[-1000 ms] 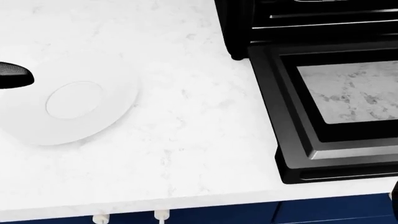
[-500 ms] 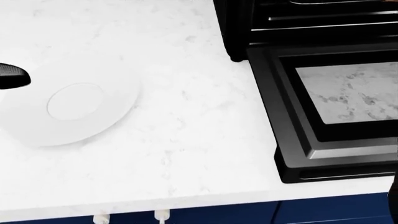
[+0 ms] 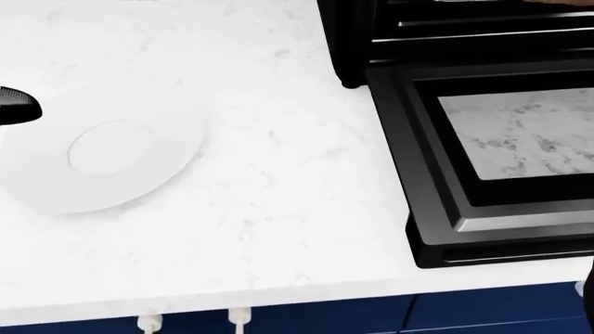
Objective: Pick the bread from the tray and place it on the plate on the counter.
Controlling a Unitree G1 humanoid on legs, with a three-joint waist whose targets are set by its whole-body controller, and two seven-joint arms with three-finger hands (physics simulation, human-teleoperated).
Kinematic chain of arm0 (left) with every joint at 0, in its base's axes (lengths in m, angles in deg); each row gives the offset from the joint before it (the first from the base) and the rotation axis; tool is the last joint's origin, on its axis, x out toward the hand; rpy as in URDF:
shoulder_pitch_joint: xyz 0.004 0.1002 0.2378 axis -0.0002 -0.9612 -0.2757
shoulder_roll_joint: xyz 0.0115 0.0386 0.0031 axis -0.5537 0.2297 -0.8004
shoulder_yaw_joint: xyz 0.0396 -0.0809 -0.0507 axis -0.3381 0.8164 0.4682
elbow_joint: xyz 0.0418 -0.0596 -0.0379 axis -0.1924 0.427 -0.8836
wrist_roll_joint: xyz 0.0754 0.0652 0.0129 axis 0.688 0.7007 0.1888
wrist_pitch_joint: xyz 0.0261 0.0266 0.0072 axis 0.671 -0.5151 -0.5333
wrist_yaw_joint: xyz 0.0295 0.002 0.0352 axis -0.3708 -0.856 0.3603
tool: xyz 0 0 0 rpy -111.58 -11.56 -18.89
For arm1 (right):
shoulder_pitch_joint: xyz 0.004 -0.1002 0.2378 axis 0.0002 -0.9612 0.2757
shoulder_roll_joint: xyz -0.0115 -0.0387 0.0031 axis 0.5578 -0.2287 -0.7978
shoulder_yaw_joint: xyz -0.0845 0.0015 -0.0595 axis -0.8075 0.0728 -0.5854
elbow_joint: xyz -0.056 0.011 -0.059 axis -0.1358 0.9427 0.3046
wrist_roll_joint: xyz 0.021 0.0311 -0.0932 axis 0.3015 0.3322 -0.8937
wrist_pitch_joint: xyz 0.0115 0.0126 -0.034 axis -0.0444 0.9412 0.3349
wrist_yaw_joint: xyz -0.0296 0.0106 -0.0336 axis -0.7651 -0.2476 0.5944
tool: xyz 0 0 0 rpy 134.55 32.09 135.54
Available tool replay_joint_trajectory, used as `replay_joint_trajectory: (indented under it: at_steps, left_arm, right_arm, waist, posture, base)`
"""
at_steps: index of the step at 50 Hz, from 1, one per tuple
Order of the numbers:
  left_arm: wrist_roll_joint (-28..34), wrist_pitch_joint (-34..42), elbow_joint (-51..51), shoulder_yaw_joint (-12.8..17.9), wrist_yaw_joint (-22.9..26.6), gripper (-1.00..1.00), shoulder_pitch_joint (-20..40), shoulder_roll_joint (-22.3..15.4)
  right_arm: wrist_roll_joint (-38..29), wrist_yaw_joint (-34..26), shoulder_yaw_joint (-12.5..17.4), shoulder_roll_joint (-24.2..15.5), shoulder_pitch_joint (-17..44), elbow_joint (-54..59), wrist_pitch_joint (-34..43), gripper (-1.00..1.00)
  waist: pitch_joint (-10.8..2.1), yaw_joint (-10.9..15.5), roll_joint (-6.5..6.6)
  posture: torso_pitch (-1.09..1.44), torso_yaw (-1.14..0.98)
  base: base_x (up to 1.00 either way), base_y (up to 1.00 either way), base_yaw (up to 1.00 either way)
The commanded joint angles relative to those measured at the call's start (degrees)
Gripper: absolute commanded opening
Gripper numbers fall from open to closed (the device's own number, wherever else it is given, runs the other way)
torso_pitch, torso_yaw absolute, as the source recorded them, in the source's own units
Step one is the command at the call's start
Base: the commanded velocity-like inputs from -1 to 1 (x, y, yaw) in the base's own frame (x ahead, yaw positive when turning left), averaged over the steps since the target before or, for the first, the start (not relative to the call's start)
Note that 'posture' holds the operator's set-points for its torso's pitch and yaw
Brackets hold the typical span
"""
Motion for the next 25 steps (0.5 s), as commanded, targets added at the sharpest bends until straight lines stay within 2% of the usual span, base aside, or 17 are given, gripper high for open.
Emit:
replay_joint_trajectory:
  at_steps: [1, 16, 25]
  left_arm:
    - [0.32, -1.63, -0.94, 0.52, -0.32, 1.0, 1.25, -0.7]
    - [0.56, -2.45, -0.78, 0.67, -0.38, 1.0, 0.28, -0.4]
    - [0.51, -1.88, -1.23, 0.86, -0.17, 1.0, 0.42, -0.54]
  right_arm:
    - [-0.21, -0.06, 0.19, -0.59, 2.2, -1.94, -1.19, -1.0]
    - [0.15, 1.71, 0.56, -1.59, 4.97, -1.8, -3.3, -1.0]
    - [-0.65, -0.39, -0.87, -1.58, 7.22, -6.43, 0.69, -1.0]
  waist:
    - [-1.53, 0.04, -0.11]
    - [-1.46, 0.02, 0.0]
    - [-1.33, -0.02, -0.03]
  posture:
    - [0.0, 0.0]
    - [0.0, 0.0]
    - [0.0, 0.0]
  base:
    - [0.0, 0.0, 0.0]
    - [0.0, 0.0, 0.0]
    - [0.0, 0.0, 0.0]
